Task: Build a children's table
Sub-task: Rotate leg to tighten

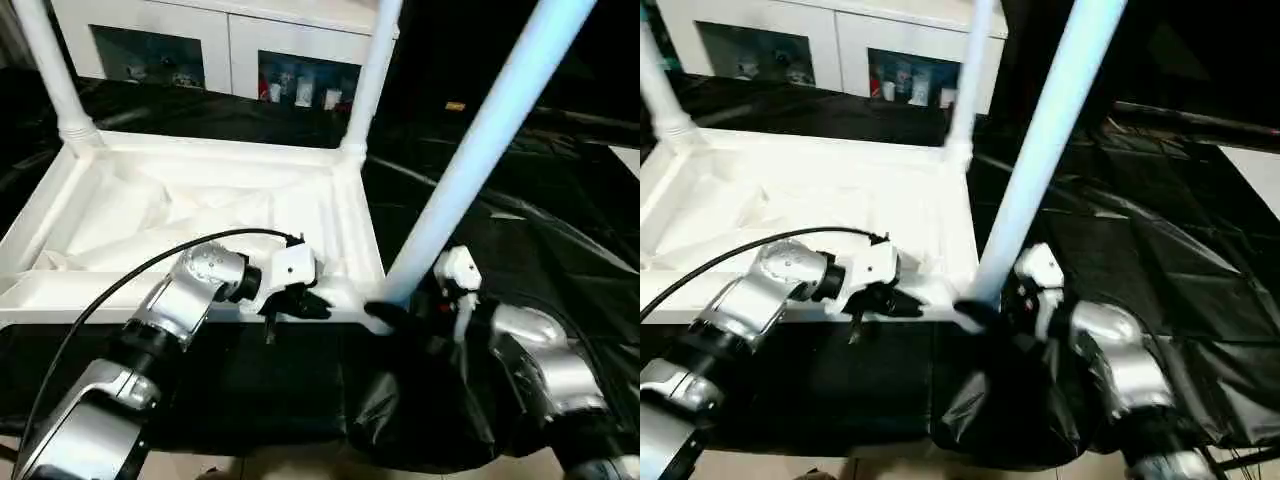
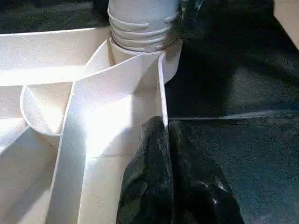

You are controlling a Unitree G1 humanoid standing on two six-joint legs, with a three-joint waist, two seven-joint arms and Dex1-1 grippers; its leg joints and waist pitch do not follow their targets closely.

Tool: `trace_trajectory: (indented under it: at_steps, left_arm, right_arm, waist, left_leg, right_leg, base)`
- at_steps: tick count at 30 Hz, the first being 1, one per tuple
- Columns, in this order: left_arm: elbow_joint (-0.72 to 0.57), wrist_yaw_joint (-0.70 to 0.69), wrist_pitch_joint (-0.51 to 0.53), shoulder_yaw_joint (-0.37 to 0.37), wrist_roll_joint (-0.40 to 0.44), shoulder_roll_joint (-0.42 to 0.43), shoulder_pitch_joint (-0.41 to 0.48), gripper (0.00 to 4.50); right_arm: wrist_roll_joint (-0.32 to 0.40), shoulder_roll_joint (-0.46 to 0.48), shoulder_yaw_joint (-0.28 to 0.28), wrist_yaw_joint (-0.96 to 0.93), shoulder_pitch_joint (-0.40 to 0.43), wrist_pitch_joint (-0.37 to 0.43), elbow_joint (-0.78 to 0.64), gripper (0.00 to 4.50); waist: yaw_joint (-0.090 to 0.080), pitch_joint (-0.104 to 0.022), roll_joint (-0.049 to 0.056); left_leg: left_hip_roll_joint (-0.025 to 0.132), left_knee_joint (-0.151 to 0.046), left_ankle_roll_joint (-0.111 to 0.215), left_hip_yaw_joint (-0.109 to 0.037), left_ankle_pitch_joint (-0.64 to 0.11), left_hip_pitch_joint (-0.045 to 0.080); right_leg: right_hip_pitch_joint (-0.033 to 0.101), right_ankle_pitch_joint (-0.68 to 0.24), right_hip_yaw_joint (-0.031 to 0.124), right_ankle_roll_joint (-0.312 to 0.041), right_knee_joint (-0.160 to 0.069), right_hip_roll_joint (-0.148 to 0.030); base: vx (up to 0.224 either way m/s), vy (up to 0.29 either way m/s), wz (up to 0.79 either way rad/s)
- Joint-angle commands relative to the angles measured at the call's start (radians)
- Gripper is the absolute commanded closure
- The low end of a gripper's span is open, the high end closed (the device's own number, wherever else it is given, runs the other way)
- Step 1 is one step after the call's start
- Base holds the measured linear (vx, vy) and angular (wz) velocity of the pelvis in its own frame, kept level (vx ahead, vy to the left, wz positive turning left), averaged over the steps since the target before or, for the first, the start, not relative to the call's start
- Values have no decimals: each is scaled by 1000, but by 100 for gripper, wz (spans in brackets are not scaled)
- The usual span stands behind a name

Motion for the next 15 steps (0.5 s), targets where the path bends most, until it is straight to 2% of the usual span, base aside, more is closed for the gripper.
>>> trace_trajectory:
  at_steps: [1,4,5,7,11,15]
  left_arm:
    - [4,-29,3,-19,-17,-8,29,450]
    - [-10,-28,14,-19,-22,-7,32,450]
    - [-11,-28,15,-19,-23,-7,32,450]
    - [-15,-26,21,-19,-24,-9,32,450]
    - [-19,-26,25,-18,-24,-9,33,450]
    - [-16,-26,31,-17,-27,-11,39,450]
  right_arm:
    - [-14,-10,13,19,5,4,-15,103]
    - [-16,-4,16,10,-3,7,-5,129]
    - [-15,-3,16,9,-5,9,-3,129]
    - [-15,1,16,2,-13,19,0,157]
    - [-8,4,11,-2,-16,29,-1,170]
    - [10,27,-7,-20,-10,46,4,175]
  waist:
    - [-2,-47,0]
    - [-3,-45,-1]
    - [-3,-45,-1]
    - [-3,-47,-1]
    - [-4,-46,-3]
    - [-6,-46,-2]
  left_leg:
    - [34,-65,60,-7,-201,0]
    - [37,-68,46,-9,-222,1]
    - [37,-68,46,-9,-222,1]
    - [36,-65,49,-8,-199,1]
    - [34,-64,55,-7,-185,-1]
    - [35,-66,49,-9,-199,-1]
  right_leg:
    - [47,-277,57,-178,-70,-63]
    - [44,-326,58,-160,-74,-64]
    - [44,-326,58,-160,-74,-64]
    - [44,-280,58,-169,-69,-61]
    - [46,-262,58,-174,-67,-61]
    - [46,-296,57,-165,-70,-62]
  base:
    - [0,0,0]
    - [0,0,0]
    - [0,0,0]
    - [0,0,0]
    - [0,0,0]
    - [0,0,0]
